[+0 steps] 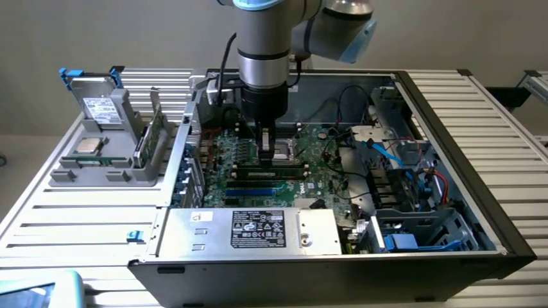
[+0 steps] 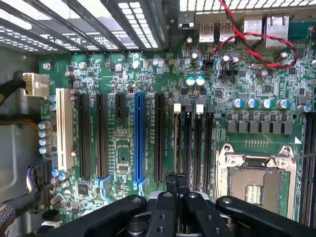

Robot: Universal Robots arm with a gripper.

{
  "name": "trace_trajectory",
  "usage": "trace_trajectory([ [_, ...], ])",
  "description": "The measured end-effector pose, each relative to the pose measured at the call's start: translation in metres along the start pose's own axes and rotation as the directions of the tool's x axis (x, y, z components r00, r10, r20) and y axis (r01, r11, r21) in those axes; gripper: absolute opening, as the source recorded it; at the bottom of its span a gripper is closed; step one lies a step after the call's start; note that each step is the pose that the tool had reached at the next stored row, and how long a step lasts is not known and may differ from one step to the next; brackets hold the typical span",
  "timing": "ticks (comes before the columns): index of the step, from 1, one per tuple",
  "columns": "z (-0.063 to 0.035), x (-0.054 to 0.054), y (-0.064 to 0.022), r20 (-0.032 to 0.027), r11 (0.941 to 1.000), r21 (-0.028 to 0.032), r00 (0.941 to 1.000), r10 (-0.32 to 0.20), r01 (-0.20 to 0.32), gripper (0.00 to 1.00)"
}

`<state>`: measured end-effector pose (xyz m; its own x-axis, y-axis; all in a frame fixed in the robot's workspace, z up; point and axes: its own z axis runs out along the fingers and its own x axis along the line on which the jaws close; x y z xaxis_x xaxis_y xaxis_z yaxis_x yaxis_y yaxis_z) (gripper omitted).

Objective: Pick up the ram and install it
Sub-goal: 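Press down the ram until it locks into place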

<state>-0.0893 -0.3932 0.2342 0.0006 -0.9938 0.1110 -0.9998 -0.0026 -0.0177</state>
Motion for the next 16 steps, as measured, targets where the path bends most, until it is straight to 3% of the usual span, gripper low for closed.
trace_trajectory([
  [16,0.0055,-0.0006,-0.0034,0.0,1.0,0.001,1.0,0.0,0.0,0.11],
])
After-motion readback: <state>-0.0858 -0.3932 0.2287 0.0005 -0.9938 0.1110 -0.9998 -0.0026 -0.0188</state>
